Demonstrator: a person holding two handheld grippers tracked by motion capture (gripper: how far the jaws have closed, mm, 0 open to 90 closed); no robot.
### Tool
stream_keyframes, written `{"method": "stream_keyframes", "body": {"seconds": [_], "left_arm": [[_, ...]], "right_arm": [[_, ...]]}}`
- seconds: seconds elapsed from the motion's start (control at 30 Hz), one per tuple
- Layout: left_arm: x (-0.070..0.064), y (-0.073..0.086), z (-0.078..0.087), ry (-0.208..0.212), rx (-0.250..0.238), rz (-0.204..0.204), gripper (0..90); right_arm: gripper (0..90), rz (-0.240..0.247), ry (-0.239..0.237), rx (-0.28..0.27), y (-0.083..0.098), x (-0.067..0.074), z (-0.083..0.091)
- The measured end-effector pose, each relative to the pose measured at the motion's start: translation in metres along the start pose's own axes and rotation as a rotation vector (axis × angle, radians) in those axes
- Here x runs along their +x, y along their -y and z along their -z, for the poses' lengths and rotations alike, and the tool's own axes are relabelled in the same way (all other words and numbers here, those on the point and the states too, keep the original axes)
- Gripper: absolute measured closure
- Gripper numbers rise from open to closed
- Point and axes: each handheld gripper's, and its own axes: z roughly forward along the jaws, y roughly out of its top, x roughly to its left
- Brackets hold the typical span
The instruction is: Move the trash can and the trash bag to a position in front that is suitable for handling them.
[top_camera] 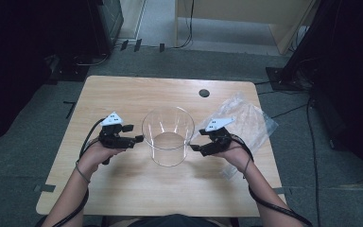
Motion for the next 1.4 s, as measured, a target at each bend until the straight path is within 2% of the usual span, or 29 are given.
{"method": "stream_keyframes", "body": {"seconds": [0.03,0.13,0.23,0.37,0.53,0.67,0.7,0.8,0.83,0.9,0.93,0.97,1.07,1.1,1.17,1.27,1.4], "left_arm": [[0.001,-0.001,-0.001,-0.028,-0.005,-0.005,30.6],[0.003,-0.003,-0.001,-0.039,-0.009,-0.022,30.3],[0.006,-0.005,-0.003,-0.060,-0.016,-0.029,30.5],[0.010,-0.007,-0.006,-0.084,-0.033,-0.021,30.4],[0.012,-0.007,-0.007,-0.084,-0.036,-0.008,28.5],[0.012,-0.007,-0.007,-0.078,-0.024,0.004,28.6],[0.011,-0.007,-0.006,-0.075,-0.022,0.008,29.1],[0.011,-0.006,-0.006,-0.069,-0.012,0.008,31.3],[0.011,-0.006,-0.006,-0.068,0.004,0.015,31.3],[0.010,-0.005,-0.007,-0.070,0.003,0.018,31.9],[0.010,-0.005,-0.007,-0.070,0.003,0.018,32.8],[0.011,-0.005,-0.007,-0.057,0.007,0.037,35.4],[0.011,-0.004,-0.007,-0.050,0.012,0.036,35.0],[0.010,-0.003,-0.007,-0.056,0.030,0.005,33.2],[0.009,-0.003,-0.007,-0.062,0.034,-0.005,31.2],[0.010,-0.002,-0.006,-0.061,0.037,0.014,29.3],[0.011,-0.001,-0.006,-0.059,0.038,0.014,30.9]], "right_arm": [[23.8,0.001,0.008,-0.005,-0.001,-0.001,-0.003],[23.8,0.005,0.016,-0.001,-0.002,-0.002,-0.006],[23.8,-0.014,0.043,-0.015,-0.003,-0.008,-0.011],[23.8,-0.034,0.068,-0.035,-0.004,-0.014,-0.015],[24.7,-0.058,0.079,-0.056,-0.004,-0.019,-0.017],[24.2,-0.048,0.130,-0.059,-0.002,-0.026,-0.017],[22.4,-0.034,0.172,-0.045,0.000,-0.030,-0.017],[21.2,-0.054,0.187,-0.044,0.001,-0.034,-0.018],[21.0,-0.074,0.198,-0.044,0.004,-0.039,-0.019],[20.3,-0.075,0.211,-0.041,0.005,-0.044,-0.021],[20.3,-0.075,0.211,-0.041,0.005,-0.044,-0.021],[19.2,-0.076,0.221,-0.032,0.006,-0.047,-0.023],[18.6,-0.078,0.225,-0.024,0.007,-0.050,-0.025],[17.2,-0.093,0.225,-0.015,0.009,-0.053,-0.028],[16.8,-0.090,0.229,-0.010,0.010,-0.055,-0.029],[15.7,-0.085,0.232,0.012,0.012,-0.057,-0.031],[14.7,-0.085,0.242,0.035,0.016,-0.060,-0.038]]}}
